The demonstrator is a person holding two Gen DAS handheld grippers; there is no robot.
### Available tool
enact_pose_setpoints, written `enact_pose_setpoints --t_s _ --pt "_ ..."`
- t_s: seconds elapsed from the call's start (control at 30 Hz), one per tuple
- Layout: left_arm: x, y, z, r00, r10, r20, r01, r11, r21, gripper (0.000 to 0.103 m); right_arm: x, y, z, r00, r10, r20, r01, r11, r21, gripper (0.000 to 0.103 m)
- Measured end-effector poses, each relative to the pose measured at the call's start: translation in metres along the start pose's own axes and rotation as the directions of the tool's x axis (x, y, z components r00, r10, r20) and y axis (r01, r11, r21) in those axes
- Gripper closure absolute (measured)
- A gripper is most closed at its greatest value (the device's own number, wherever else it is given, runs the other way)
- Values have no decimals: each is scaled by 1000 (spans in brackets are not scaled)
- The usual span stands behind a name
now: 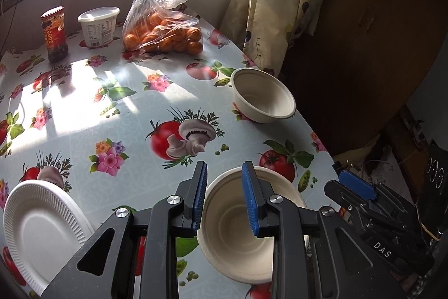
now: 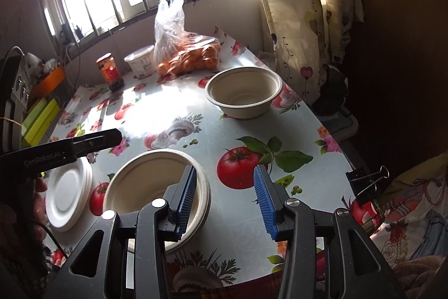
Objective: Organize plates and bowls
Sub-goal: 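Move the left gripper to the remaining beige bowl by the curtain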
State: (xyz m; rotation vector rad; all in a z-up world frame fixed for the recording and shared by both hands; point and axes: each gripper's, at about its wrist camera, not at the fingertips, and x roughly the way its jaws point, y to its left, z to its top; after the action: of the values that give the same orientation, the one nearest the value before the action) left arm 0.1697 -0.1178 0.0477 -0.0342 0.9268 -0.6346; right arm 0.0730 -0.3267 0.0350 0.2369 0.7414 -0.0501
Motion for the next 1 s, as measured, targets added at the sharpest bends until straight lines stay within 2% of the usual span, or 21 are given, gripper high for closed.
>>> enact_pose_setpoints --t_s 0.37,0.6,1.0 --pt "27 -9 41 1000 -5 -15 6 1000 25 76 17 -29 32 1000 -23 9 23 999 23 61" --pt "39 -11 69 1000 -13 10 13 999 40 76 30 -45 53 999 -29 14 29 999 33 61" --pt "79 -16 98 999 -8 -49 11 998 68 76 61 -68 78 1000 1 -17 0 995 95 61"
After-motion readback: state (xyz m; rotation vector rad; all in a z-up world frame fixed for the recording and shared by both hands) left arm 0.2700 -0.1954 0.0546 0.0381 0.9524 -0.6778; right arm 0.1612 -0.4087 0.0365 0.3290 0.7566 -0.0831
